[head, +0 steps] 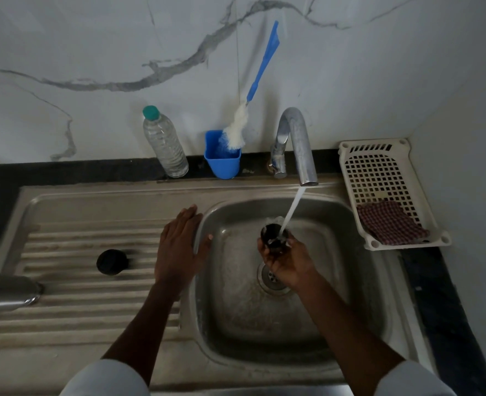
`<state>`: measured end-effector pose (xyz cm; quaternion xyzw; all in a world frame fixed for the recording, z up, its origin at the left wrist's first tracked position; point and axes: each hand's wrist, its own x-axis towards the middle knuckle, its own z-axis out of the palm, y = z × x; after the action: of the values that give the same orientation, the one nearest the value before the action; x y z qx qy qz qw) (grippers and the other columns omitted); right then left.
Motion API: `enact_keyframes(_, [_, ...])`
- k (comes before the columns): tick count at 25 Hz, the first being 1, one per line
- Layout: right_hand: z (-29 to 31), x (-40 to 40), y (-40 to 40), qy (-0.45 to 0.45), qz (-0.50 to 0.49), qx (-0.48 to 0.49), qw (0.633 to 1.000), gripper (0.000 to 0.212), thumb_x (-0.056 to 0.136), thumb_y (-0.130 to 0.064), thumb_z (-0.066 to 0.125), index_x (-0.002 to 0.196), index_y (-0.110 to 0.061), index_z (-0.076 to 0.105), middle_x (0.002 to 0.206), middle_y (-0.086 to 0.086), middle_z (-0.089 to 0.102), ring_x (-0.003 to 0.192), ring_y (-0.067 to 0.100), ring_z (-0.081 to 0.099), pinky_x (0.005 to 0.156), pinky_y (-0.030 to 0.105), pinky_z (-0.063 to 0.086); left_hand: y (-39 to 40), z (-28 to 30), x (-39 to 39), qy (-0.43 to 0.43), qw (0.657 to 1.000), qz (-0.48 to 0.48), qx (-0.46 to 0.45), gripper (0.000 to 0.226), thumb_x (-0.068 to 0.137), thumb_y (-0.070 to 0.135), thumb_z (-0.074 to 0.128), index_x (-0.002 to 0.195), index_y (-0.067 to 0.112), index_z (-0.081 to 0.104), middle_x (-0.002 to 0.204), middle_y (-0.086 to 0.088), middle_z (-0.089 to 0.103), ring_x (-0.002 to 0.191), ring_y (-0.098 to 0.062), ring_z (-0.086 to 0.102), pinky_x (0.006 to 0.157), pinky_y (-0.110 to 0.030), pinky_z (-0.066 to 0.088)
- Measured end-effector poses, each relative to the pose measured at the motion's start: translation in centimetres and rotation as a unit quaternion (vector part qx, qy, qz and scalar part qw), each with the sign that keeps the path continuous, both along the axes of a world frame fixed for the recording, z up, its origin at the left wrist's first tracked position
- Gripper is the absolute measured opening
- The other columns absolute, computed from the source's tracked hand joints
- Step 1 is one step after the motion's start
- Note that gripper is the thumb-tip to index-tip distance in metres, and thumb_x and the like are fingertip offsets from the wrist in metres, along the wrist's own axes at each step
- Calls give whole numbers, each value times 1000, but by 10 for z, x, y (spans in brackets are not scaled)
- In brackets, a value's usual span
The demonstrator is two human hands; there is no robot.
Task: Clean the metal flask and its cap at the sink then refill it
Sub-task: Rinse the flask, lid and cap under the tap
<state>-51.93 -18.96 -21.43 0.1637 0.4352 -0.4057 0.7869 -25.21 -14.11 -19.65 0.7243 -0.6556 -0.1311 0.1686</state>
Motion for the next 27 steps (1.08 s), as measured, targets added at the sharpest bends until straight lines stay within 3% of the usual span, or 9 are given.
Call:
enact_keyframes(4, [-11, 8, -1, -22, -47, 35, 998, 50, 102, -34, 54, 136, 2, 57, 108, 26, 64, 85, 36, 66, 54, 34, 60, -1, -1, 1, 2, 1000, -1, -3, 57, 101, 51, 54, 147, 18, 53, 166, -2, 40, 154, -21, 34, 124, -49, 31])
enact_keyframes(9, [-12, 9, -6, 24, -3, 40, 999, 43, 105, -40, 51, 120, -2, 62, 93, 24, 69, 83, 33, 63, 51, 33, 59, -2, -2, 3, 2, 1000, -4, -8, 57, 100, 50, 56, 147, 17, 53, 166, -3, 40, 154, -22, 34, 124, -49, 31])
enact_keyframes(13, [0, 7, -5, 107, 78, -1, 991, 37, 96, -34, 69, 123, -8, 64, 111, 24, 67, 82, 32, 66, 54, 31, 59, -1, -3, 3, 1, 1000, -6, -16, 57, 100, 51, 54, 146, 17, 55, 165, -2, 41, 154, -21, 35, 124, -46, 31])
enact_keyframes(15, [5, 1, 0, 236, 122, -107, 958, 41, 88, -15, 78, 127, -16, 65, 121, 16, 68, 91, 27, 70, 60, 29, 59, -2, -3, 3, 4, 1000, -5, -23, 57, 99, 51, 54, 145, 17, 56, 164, -2, 42, 153, -22, 36, 123, -47, 32])
enact_keyframes(17, [7, -9, 3, 389, 164, -239, 875, 59, 78, 5, 80, 129, -19, 64, 127, 6, 67, 106, 20, 68, 70, 24, 59, -1, -2, 1, 1, 1000, -7, -25, 57, 99, 52, 53, 144, 17, 56, 164, -3, 43, 153, -22, 37, 123, -48, 33])
enact_keyframes(19, [14, -12, 3, 423, 164, -301, 839, 58, 78, 10, 77, 127, -19, 64, 126, 1, 67, 109, 14, 67, 74, 22, 58, -2, -2, 2, 1, 1000, -9, -25, 58, 100, 54, 51, 145, 17, 56, 164, -3, 43, 153, -22, 36, 123, -48, 32])
enact_keyframes(23, [32, -6, 0, 230, 69, -254, 937, 20, 97, -11, 64, 100, -28, 73, 108, 5, 72, 97, 23, 67, 72, 31, 54, -1, -4, 1, -4, 999, -12, -29, 59, 101, 56, 49, 145, 17, 55, 164, -3, 43, 153, -22, 37, 122, -49, 34])
enact_keyframes(25, [44, -8, 0, 330, 144, -290, 887, 22, 90, -11, 74, 104, -29, 74, 104, 2, 74, 92, 17, 70, 70, 29, 53, -2, -2, 2, -1, 1000, -12, -19, 60, 101, 57, 48, 147, 18, 53, 165, -3, 42, 154, -22, 35, 123, -48, 32])
enact_keyframes(27, [52, -12, 3, 424, 214, -346, 809, 51, 78, 3, 82, 120, -22, 69, 115, -1, 71, 100, 10, 69, 71, 22, 57, -2, -2, 3, 0, 1000, -16, -8, 61, 101, 58, 47, 147, 19, 53, 165, -2, 41, 154, -21, 34, 124, -46, 31])
